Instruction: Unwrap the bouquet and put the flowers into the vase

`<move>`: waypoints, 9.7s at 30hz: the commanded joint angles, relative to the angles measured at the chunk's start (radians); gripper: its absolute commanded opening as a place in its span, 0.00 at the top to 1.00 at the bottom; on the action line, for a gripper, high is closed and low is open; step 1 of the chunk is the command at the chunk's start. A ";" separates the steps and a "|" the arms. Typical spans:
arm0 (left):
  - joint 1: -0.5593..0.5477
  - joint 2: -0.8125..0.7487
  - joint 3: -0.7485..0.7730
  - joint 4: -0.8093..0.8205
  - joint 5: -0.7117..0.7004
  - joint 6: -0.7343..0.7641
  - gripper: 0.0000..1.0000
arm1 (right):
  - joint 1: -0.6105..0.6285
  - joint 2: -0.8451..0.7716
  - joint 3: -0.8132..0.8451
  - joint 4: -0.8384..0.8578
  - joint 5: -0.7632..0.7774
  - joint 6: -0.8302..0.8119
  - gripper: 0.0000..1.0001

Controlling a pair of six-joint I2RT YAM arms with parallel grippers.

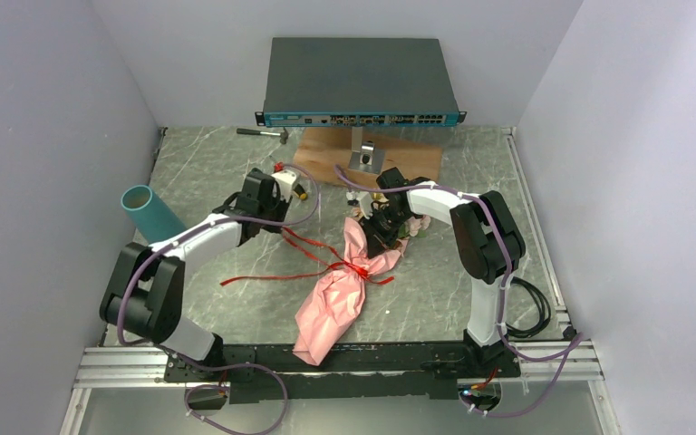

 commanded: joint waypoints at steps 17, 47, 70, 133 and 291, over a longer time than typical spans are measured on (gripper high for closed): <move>-0.178 0.093 0.098 -0.083 0.574 0.618 0.54 | 0.006 0.097 -0.037 0.055 0.161 -0.050 1.00; 0.036 -0.189 0.237 -0.213 0.531 0.219 1.00 | 0.005 0.099 -0.031 0.043 0.154 -0.056 1.00; 0.124 -0.139 0.705 -0.098 0.546 -0.057 1.00 | 0.006 0.090 -0.039 0.050 0.149 -0.058 1.00; 0.164 -0.316 -0.054 -0.652 0.648 0.969 0.55 | 0.022 -0.035 0.124 -0.041 -0.007 0.017 0.54; -0.156 -0.028 1.099 -0.233 0.998 -0.170 1.00 | -0.025 -0.768 0.144 0.432 -0.308 0.324 0.04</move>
